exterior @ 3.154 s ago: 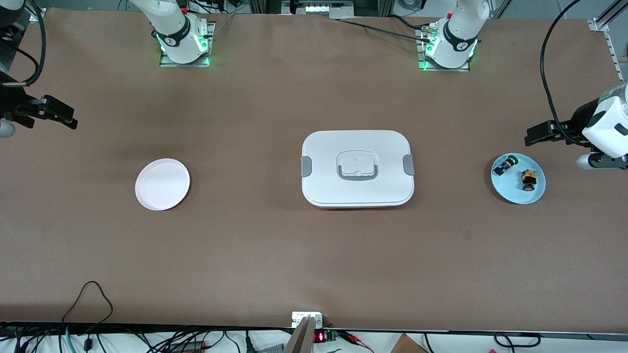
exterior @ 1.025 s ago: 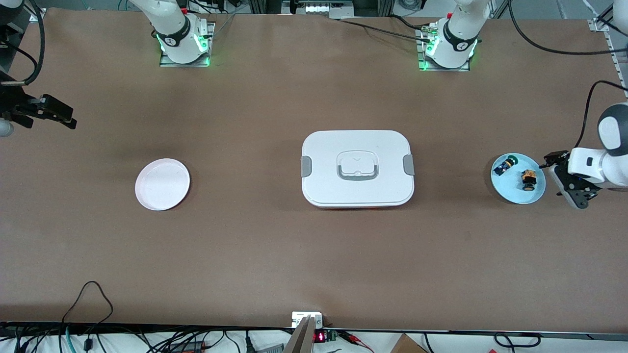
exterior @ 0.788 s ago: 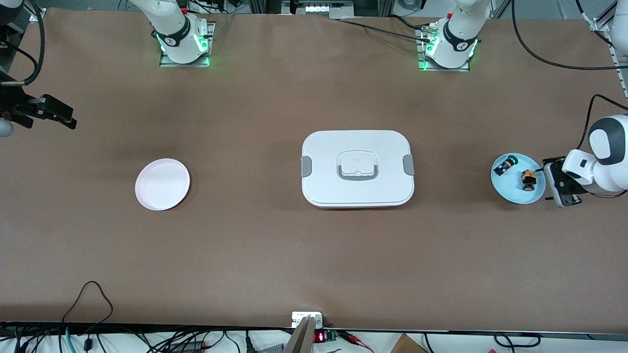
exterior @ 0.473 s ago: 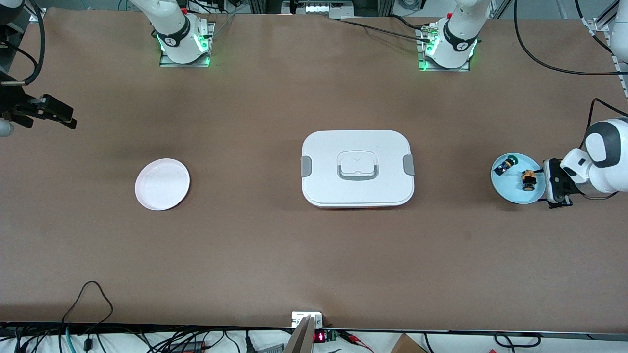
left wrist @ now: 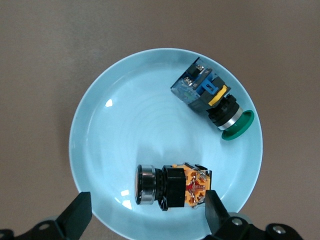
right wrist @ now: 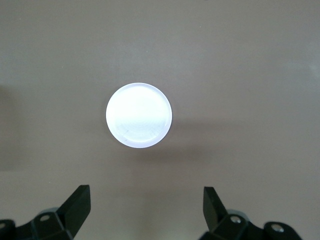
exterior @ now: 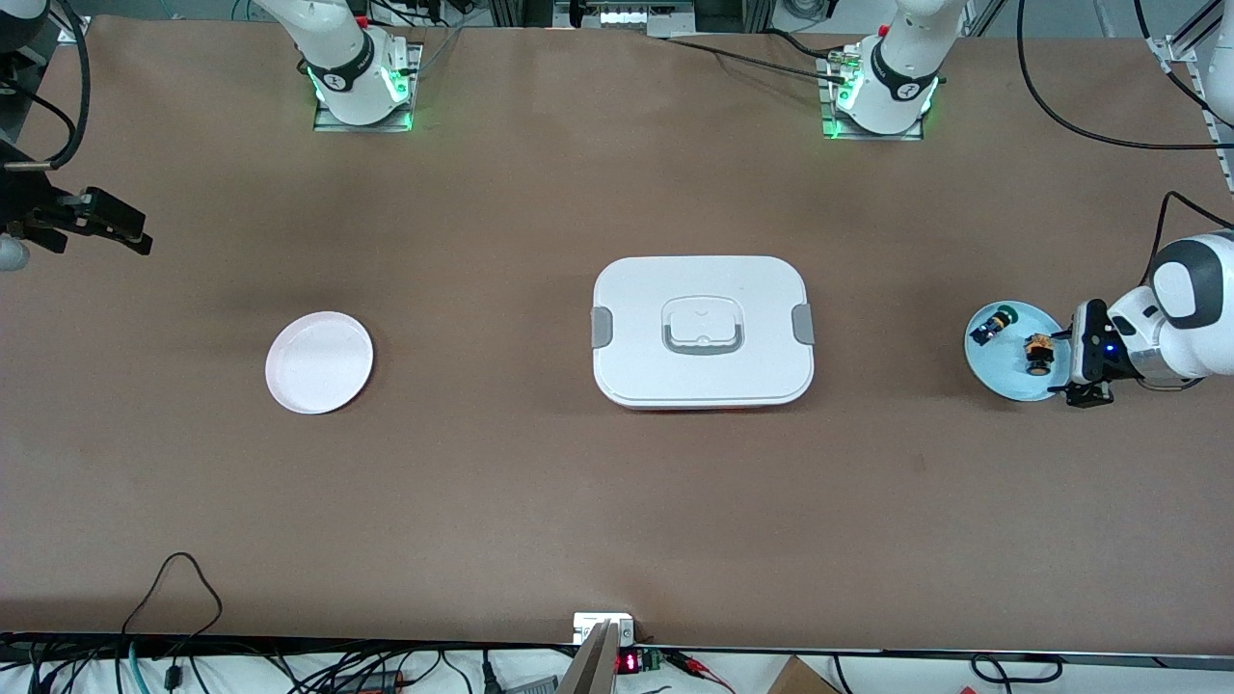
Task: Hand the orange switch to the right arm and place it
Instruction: 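Lower the left gripper onto the orange switch on the blue plate and grasp it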
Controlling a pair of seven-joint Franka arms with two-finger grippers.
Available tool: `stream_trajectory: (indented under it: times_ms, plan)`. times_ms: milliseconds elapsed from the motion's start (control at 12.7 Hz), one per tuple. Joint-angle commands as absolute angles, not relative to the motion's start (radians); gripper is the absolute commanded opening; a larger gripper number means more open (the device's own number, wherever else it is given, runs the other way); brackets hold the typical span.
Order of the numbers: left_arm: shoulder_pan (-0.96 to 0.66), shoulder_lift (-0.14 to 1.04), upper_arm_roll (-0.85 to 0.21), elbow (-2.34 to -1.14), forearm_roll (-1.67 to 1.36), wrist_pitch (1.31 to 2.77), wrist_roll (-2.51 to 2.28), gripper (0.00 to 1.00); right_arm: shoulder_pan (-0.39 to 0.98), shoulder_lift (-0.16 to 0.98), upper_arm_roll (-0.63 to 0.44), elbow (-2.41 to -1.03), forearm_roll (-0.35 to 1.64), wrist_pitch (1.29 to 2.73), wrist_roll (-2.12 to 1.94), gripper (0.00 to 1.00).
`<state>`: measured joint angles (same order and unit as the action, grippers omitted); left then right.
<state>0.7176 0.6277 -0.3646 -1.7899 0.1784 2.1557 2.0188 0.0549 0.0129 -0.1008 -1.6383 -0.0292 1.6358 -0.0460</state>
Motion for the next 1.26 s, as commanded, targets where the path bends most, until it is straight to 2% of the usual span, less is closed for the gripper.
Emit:
stream_trajectory:
  times_ms: [0,237,473,710,946,1183]
  plan:
    - [0.758,0.626,-0.393,-1.824,0.161,2.155,2.086,1.00,0.072,0.035,-0.098,-1.620,-0.015,1.623,-0.060,1.00]
    - [0.775,0.626,-0.396,-1.842,0.161,2.157,2.086,1.00,0.081,0.038,-0.101,-1.620,-0.005,1.623,-0.052,1.00]
    - [0.781,0.626,-0.396,-1.853,0.156,2.158,2.086,1.00,0.077,0.040,-0.101,-1.620,0.105,1.623,-0.057,1.00]
    - [0.784,0.632,-0.396,-1.855,0.156,2.171,2.088,1.00,0.074,0.061,-0.104,-1.623,0.329,1.620,-0.057,1.00]
    - [0.784,0.640,-0.396,-1.861,0.156,2.195,2.100,1.00,0.090,0.077,-0.100,-1.631,0.455,1.618,-0.055,1.00]
    - [0.784,0.650,-0.396,-1.861,0.156,2.203,2.100,0.97,0.100,0.142,-0.100,-1.631,0.722,1.618,-0.057,1.00]
